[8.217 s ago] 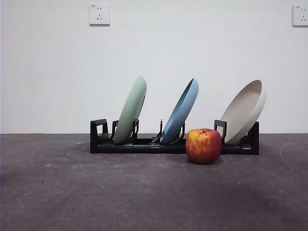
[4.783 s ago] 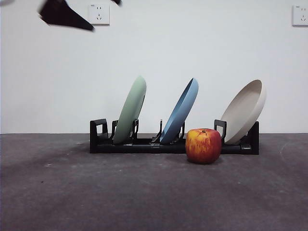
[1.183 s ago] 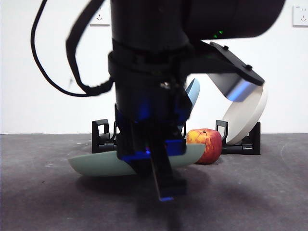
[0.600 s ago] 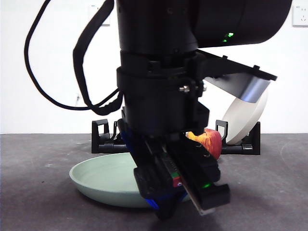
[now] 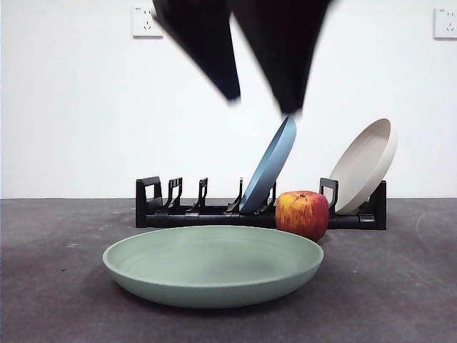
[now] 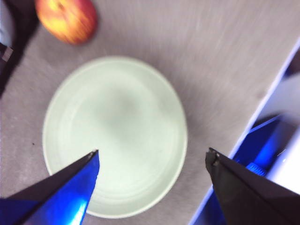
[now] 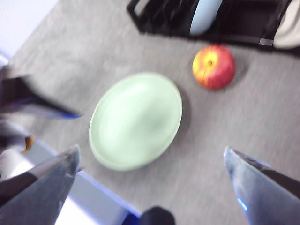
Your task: Take the green plate from the plate rack,put the plate on the table,take the apple from the table,put the apple in the plate
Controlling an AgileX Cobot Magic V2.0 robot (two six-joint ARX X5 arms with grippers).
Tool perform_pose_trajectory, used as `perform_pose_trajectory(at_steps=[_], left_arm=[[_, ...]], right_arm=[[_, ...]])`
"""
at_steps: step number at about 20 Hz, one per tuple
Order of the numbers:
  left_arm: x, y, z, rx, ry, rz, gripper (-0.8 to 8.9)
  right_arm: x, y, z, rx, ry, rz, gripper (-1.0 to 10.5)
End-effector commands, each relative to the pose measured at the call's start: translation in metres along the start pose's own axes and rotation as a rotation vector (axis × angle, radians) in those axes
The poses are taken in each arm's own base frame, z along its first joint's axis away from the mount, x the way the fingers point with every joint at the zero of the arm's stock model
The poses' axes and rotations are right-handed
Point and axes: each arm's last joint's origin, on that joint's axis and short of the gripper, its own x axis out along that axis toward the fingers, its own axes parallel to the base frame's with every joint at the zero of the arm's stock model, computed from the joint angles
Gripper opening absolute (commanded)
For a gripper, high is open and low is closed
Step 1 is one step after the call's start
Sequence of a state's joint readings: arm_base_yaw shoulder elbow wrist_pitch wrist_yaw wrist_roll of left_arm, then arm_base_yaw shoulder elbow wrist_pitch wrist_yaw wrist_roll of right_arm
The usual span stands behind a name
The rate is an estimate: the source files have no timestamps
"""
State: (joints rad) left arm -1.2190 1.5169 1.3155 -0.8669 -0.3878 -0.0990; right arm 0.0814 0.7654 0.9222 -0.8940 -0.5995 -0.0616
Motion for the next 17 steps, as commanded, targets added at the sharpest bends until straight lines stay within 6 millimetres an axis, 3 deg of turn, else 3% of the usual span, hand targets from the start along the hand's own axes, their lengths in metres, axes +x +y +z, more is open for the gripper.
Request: perform_pose_trajectory(at_steps=[1, 5, 8, 12, 17], left_arm=[[-0.037, 0.013, 0.002, -0.077, -0.097, -0.038, 3.86], [-0.104, 0.041, -0.006, -0.172, -0.298, -0.098, 3.86], [-0.139, 0.057, -0.022, -0.219, -0.402, -0.112, 3.85], [-0.163, 0.069, -0.044, -0.268, -0.430, -0.122, 3.85], [-0.165, 0.072, -0.058, -0.275, -0.363, -0.114, 3.78]], right_arm=[[0.014, -0.006, 0.010, 0.017, 0.006, 0.015, 6.6], [0.058, -0.019, 0.027, 0.009, 0.046, -0.022, 6.6], [0.097, -0.020, 0.036, -0.048, 0.060, -0.081, 6.6], [0.147, -0.021, 0.038, -0.087, 0.075, -0.157, 6.7], [0.192, -0.032, 0.035, -0.089, 0.066, -0.186, 6.7]])
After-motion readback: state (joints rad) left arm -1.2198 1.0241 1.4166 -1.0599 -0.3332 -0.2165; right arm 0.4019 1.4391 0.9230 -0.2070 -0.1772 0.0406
